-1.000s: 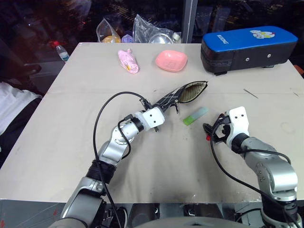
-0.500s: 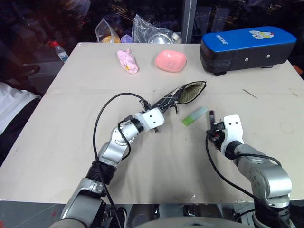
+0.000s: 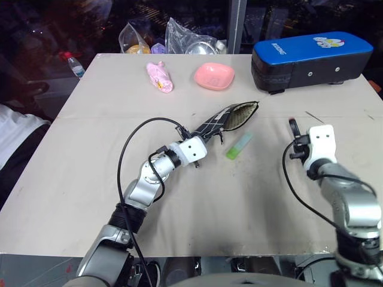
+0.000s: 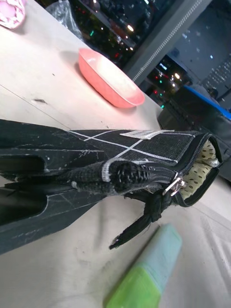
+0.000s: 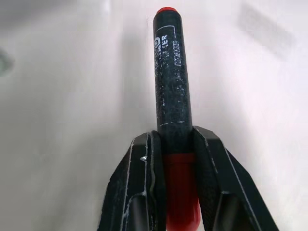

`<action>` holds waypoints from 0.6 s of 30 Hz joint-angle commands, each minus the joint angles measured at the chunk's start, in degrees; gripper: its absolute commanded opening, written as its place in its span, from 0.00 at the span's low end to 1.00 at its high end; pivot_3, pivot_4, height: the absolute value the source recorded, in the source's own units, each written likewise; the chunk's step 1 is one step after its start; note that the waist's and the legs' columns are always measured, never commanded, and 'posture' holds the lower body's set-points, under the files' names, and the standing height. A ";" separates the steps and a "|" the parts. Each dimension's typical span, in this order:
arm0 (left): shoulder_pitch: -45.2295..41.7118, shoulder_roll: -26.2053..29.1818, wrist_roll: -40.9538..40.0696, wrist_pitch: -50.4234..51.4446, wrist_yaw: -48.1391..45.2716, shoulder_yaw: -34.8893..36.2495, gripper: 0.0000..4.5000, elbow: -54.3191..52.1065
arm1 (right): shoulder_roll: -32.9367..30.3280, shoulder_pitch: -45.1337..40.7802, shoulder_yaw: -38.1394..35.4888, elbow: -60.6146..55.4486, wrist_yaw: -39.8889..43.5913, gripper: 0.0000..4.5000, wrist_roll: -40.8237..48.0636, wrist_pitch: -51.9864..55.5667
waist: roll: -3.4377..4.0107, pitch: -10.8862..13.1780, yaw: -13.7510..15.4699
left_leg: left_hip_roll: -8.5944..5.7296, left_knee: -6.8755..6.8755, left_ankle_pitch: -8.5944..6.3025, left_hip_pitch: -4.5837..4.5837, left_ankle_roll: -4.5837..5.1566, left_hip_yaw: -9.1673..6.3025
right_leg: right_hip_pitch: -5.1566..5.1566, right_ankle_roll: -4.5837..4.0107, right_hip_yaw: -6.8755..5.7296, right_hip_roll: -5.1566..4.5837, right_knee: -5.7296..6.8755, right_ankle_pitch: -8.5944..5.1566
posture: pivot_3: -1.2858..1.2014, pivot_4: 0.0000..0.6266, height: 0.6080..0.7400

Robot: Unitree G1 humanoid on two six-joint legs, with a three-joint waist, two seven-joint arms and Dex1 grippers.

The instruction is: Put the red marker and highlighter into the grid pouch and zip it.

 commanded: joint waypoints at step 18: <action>-0.36 0.08 -0.42 -1.64 -0.89 -0.12 0.00 -4.25 | -15.82 -29.86 24.56 41.47 28.32 0.06 -24.03 -72.21 | -0.01 0.24 0.40 | 0.06 0.06 0.15 0.02 -0.26 0.28 | -0.01 0.00 0.07 0.01 0.00 0.00 | 0.52 0.24 1.00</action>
